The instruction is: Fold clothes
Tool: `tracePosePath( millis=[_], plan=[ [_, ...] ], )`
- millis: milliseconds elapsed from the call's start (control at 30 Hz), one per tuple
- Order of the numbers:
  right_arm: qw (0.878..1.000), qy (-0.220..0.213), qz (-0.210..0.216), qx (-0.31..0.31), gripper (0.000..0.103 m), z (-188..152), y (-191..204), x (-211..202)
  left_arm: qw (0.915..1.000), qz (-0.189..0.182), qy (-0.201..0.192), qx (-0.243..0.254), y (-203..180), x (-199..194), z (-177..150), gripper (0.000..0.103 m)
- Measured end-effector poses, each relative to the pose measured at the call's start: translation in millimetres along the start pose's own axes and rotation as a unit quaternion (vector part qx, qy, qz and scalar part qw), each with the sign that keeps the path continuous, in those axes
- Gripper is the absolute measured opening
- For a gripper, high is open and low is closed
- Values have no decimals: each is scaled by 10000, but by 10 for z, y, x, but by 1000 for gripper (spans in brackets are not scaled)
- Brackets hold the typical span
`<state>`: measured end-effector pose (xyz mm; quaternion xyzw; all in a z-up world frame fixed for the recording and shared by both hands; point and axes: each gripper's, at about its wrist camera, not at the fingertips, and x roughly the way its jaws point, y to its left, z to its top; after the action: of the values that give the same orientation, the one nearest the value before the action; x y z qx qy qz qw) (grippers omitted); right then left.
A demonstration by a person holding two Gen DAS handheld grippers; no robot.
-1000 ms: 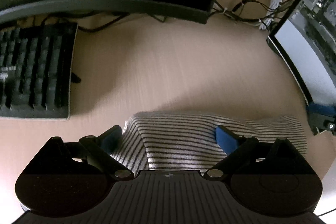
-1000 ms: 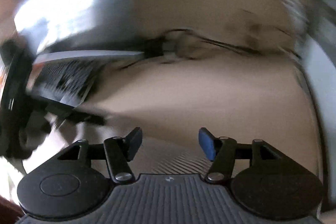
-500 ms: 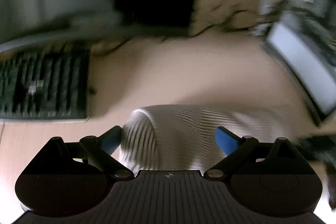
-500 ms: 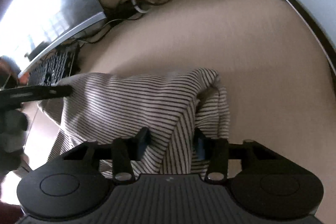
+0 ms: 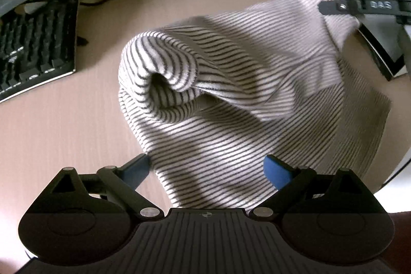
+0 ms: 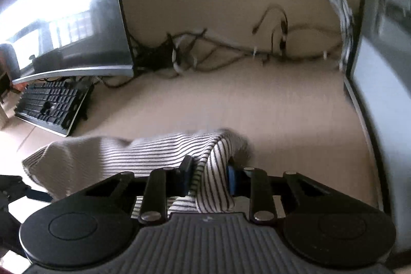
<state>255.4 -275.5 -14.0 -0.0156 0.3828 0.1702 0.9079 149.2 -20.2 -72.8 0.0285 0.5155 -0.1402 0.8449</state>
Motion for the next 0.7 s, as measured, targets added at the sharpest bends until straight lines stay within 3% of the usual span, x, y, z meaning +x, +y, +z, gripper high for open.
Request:
tracePosePath(
  millis=[133, 267, 367, 467, 533, 633, 700],
  plan=[
    [9994, 273, -206, -17, 27, -73, -156, 299, 9990, -106, -409, -120, 61, -336, 82, 98],
    [9987, 252, -168, 416, 31, -103, -244, 329, 9893, -1147, -905, -30, 17, -761, 161, 98],
    [9971, 214, -73, 725, 37, -77, -305, 250, 9830, -1722, -610, 165, -119, -633, 184, 98],
    [9958, 25, -1, 913, 39, -57, -332, 71, 9922, -1232, 55, 195, -238, -214, 136, 98],
    [9938, -41, 154, 1097, 48, -51, -348, -49, 9967, -732, 313, 144, -257, -14, 122, 98],
    [9911, 35, 401, 1270, 57, -146, -336, -150, 9997, -170, 166, 100, -136, 58, 151, 98],
    [9915, 247, 412, 1212, 57, -282, -270, -140, 10000, 58, 57, -46, 7, 58, 197, 98]
  ],
)
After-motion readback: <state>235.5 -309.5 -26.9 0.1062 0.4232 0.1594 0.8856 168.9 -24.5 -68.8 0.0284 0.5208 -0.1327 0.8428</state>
